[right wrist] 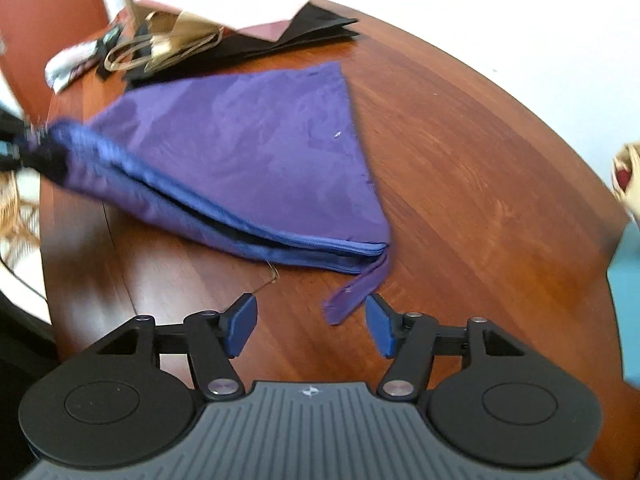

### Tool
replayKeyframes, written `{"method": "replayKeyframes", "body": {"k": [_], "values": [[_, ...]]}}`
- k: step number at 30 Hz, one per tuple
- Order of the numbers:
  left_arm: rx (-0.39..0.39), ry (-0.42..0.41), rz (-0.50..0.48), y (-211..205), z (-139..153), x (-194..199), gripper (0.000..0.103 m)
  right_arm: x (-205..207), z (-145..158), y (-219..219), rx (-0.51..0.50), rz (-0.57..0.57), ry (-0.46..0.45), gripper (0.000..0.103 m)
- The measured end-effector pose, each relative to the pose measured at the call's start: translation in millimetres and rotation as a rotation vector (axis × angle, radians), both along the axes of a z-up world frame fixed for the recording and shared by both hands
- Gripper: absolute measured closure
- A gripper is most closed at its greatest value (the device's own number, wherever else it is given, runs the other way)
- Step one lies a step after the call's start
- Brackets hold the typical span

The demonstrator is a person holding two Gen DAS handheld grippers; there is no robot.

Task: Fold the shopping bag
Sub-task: 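Hold the zipper edge up with the right tool while the left tool pulls the zipper pull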

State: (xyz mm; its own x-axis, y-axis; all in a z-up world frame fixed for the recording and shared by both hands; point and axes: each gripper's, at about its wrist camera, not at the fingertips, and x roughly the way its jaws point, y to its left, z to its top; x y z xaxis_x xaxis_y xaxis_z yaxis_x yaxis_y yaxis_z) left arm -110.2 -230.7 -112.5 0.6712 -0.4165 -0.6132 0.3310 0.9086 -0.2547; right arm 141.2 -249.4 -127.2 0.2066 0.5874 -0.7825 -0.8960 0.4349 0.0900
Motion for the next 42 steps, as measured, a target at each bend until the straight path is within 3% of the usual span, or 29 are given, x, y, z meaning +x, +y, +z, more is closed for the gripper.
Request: {"method": "replayKeyframes", "body": {"k": [3,8,21,24,29,34,39,42], "values": [[-0.008,-0.009,0.013,2.4,5.2,0.6,0.096,-1.3,-6.0,5.5,-0.028,0.073,-0.07,0.027],[-0.037,-0.028,0.035,9.5,16.1,0.8,0.096,-5.1,-12.2,15.3,-0.059,0.189,-0.226,0.027],[-0.122,-0.065,0.104,31.3,33.1,-3.9,0.096,4.2,-27.4,41.1,-0.1,0.365,-0.452,0.028],[-0.145,-0.069,0.13,41.0,36.6,-5.7,0.096,9.2,-31.5,49.5,-0.119,0.4,-0.536,0.038],[-0.153,-0.073,0.17,56.6,40.2,-6.6,0.096,14.4,-36.6,51.5,-0.128,0.483,-0.62,0.082],[-0.149,-0.058,0.182,64.0,35.4,-6.2,0.095,17.4,-28.7,38.1,-0.107,0.506,-0.67,0.091],[-0.155,-0.012,0.158,62.0,19.9,-1.8,0.095,19.4,-13.8,11.9,-0.158,0.505,-0.593,0.092],[-0.192,0.048,0.142,59.0,5.4,2.0,0.095,16.8,-4.2,-6.4,-0.206,0.504,-0.491,0.092]]}}
